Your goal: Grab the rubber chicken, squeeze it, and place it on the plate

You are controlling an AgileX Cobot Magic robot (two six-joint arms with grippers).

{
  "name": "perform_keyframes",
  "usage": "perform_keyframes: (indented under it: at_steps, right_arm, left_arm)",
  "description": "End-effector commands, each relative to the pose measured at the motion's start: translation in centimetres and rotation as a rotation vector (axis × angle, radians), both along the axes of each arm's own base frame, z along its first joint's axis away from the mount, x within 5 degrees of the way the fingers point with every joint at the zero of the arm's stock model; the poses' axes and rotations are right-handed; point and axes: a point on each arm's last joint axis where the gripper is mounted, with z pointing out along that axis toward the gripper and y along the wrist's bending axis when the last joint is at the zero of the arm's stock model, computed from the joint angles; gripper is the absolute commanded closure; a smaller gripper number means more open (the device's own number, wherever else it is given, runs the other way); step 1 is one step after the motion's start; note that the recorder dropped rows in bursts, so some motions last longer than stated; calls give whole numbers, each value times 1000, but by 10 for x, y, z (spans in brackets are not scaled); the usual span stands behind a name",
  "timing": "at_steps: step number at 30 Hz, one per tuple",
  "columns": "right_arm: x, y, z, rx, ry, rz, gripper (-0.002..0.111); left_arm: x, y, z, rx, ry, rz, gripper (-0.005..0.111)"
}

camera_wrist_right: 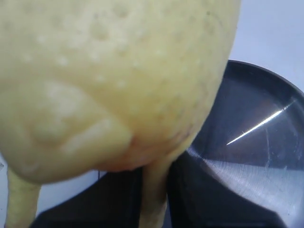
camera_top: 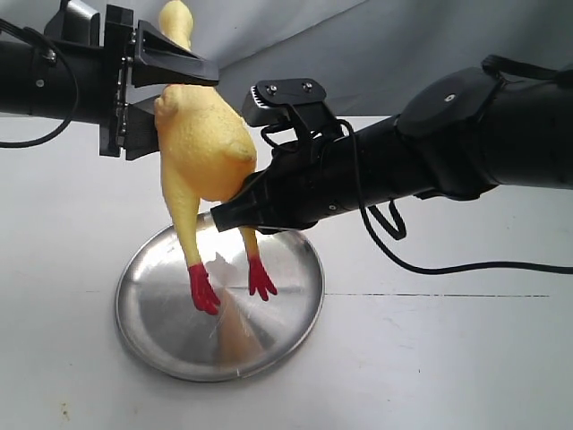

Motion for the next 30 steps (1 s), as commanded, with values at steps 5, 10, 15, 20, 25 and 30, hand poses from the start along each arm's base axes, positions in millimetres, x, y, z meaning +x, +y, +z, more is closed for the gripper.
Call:
perform_keyframes:
  at_steps: [5,10,15,20,25,30]
  right_arm:
    - [-1,1,2,3,-4,15,108]
    - [-1,1,2,3,-4,15,108]
    - [-1,1,2,3,-4,15,108]
    - [-1,1,2,1,-6,16,108]
    - [-1,1,2,-6,-19,24,108]
    - [1,1,2,-10,-34,12,108]
  left_arm:
    - [-6,-2,1,28,29,-43,22]
    - [-7,-2,-1,55,30,-56,22]
    - [-4,1,-5,102,22,-29,22]
    - [0,3,-6,123,12,14,22]
    - [-1,3,-6,123,12,13,22]
    - [-5,0,-4,85,56,-29,50]
